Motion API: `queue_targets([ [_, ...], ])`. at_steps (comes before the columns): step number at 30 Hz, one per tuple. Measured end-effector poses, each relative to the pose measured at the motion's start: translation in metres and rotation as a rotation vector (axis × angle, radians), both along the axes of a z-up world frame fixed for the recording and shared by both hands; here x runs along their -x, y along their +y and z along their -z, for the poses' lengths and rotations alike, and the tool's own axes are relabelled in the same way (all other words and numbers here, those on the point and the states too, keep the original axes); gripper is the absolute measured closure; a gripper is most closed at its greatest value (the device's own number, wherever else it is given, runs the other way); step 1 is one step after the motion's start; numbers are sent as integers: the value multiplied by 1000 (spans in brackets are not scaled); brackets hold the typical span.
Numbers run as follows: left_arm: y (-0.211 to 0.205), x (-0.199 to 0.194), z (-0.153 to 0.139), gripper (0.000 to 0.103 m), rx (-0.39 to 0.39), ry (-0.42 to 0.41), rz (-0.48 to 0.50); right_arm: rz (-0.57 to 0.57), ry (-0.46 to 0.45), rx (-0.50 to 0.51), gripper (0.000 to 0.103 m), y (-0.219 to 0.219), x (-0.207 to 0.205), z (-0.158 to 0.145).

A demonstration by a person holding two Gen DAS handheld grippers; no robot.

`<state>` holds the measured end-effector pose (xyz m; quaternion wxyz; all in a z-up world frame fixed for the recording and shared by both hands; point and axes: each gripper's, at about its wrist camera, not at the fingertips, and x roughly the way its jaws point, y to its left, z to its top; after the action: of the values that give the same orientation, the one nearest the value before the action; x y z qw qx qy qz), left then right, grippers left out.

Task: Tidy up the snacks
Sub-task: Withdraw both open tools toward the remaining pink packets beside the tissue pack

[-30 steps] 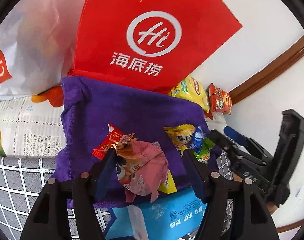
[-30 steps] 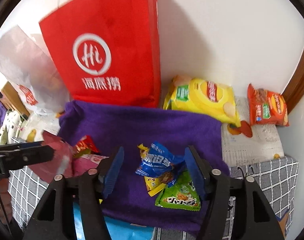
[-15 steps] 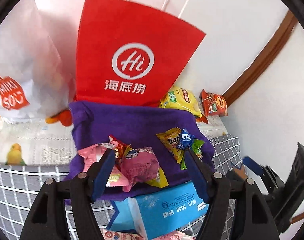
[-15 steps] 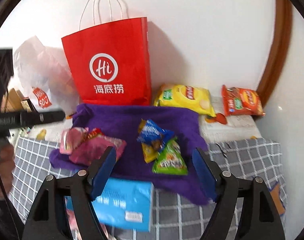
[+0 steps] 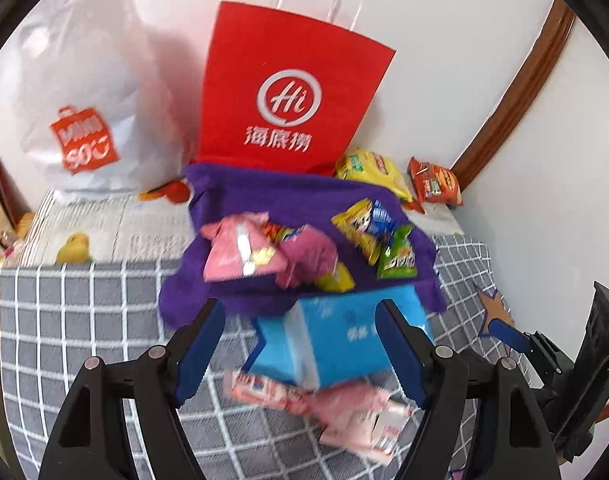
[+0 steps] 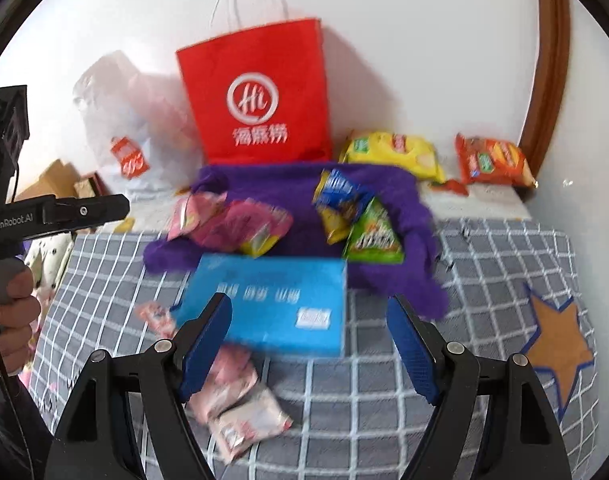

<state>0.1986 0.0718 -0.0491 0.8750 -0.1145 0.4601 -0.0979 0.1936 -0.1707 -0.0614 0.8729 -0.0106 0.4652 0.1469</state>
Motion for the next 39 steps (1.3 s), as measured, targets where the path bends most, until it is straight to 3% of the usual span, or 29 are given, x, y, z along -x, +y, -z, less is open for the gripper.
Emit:
queue_targets([
  [9,16,42,19,27,69,22,9,-53,23,7,25,22,39,23],
  [13,22,53,29,27,55,32,3,-57,25,20,26,26,50,31],
  [26,48,62,66,27,80,93,-55,-143,50,30,26,38,68,60],
  [31,48,62,76,27,81,112,-56,-146,114,66,26,44,63,85],
  [35,48,60,83,27,76,126,-56,-181,115,102,24,51,58,98],
  [39,46,59,85,27,75,134,-53,-248,92,124,14,60,54,105],
])
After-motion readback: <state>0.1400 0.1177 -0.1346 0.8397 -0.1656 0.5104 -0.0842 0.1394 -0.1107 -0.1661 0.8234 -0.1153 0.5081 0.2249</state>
